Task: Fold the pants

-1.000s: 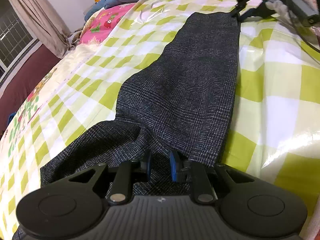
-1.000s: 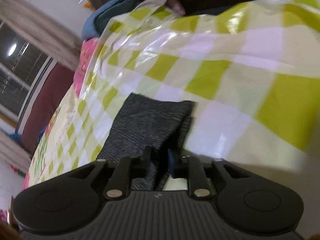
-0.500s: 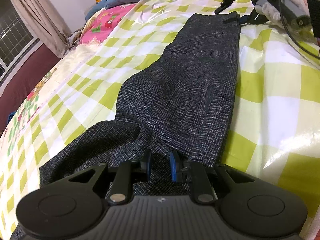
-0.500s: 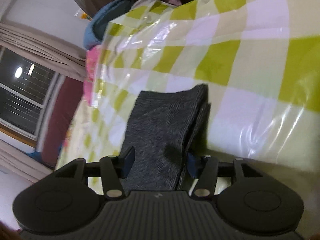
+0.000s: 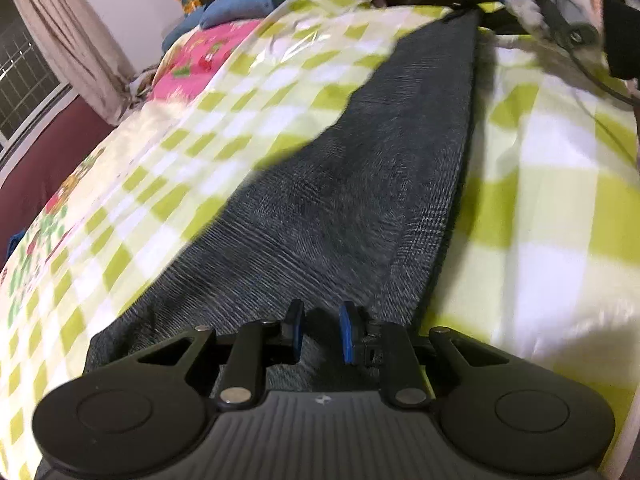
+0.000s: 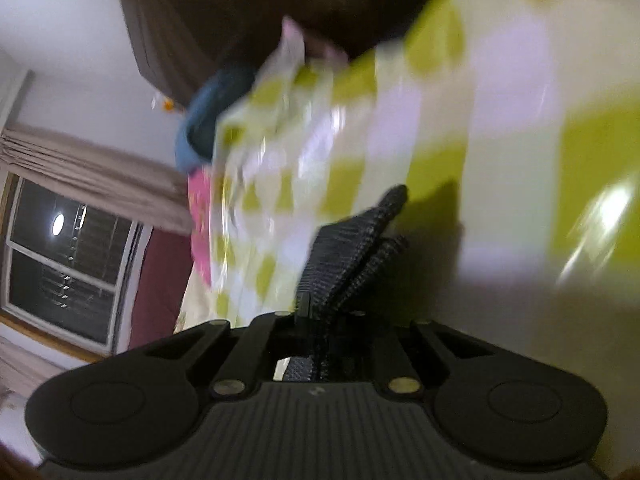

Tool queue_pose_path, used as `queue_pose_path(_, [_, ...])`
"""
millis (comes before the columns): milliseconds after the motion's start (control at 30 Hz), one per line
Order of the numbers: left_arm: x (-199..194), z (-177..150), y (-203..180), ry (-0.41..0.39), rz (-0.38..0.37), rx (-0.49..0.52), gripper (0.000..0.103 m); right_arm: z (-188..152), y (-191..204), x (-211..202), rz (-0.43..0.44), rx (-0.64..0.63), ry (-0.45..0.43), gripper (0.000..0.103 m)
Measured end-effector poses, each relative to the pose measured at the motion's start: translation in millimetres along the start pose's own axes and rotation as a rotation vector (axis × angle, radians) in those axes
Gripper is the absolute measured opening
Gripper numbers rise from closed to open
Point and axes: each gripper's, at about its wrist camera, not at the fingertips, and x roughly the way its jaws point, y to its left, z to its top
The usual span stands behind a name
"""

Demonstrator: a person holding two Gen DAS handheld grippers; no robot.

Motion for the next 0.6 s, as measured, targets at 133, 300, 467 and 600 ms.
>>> queue_pose_path(133, [21.0,11.7,-21.1,0.001,-0.048,-0.008,0.039,20.5,-29.4,-23.4,-0.167,-0.037,-0.058,0.007])
queue_pose_path(300, [9.8,9.3,-22.5,-0.021,-0.042,0.022,0.047,26.4,-29.1,-47.4,-0.182,-0.118,-0.099,0.007])
queue_pose_path(467, [1.0,-9.3,-1.3,0.013,-0.023,-0.064,0.051,17.7,-13.1,-49.2,-0.155,-0.126,-0.101,0.007])
queue_pose_path(600, [-9.6,-21.0,5.3,-0.009,-0.003,-0.107,0.052,-9.8,48.7,-58.5,-0.080,-0.328,-0.085,0.007])
